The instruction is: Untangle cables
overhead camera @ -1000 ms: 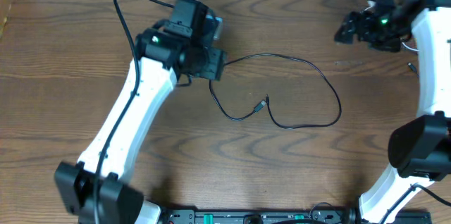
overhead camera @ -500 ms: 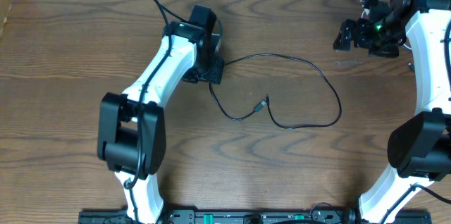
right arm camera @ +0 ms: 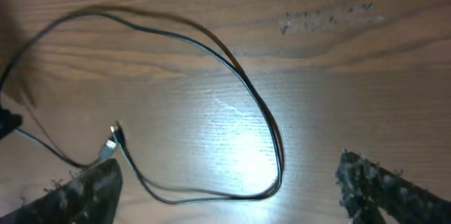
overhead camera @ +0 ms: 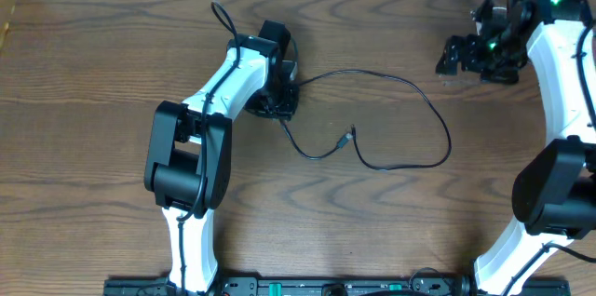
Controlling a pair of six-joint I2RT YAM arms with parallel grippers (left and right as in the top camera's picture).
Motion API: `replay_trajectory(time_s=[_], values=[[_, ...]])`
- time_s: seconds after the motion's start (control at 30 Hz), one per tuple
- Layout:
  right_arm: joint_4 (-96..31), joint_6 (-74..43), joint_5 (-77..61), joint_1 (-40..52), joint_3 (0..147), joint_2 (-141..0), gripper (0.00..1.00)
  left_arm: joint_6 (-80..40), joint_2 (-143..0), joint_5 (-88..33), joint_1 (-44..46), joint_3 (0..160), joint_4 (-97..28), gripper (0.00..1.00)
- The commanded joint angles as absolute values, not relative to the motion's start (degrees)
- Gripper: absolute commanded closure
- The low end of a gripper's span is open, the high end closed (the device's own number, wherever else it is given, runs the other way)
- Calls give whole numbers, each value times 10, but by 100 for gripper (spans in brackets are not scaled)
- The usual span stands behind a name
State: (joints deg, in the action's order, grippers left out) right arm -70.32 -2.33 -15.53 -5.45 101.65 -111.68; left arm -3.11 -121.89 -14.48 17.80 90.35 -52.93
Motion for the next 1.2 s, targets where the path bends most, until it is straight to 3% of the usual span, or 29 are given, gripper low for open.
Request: replay_trajectory(time_s=[0.0, 0.17, 0.53, 0.93, 1.17], values=[[-681, -22, -151, -58, 974, -1110, 12, -31, -1222, -180, 182, 897, -531, 89], [-639, 23, -194, -77, 907, -1110, 21, -12, -1222, -180, 182, 897, -532, 93], [-559, 95, -333, -171, 761, -1110, 28, 4, -1221, -202, 182, 897, -519, 93], [-411, 99, -403, -164, 597, -1110, 29, 9, -1221, -325, 204, 897, -508, 93], [-356, 48, -428, -104, 575, -1110, 34, -5, -1221, -410, 241, 897, -469, 93]])
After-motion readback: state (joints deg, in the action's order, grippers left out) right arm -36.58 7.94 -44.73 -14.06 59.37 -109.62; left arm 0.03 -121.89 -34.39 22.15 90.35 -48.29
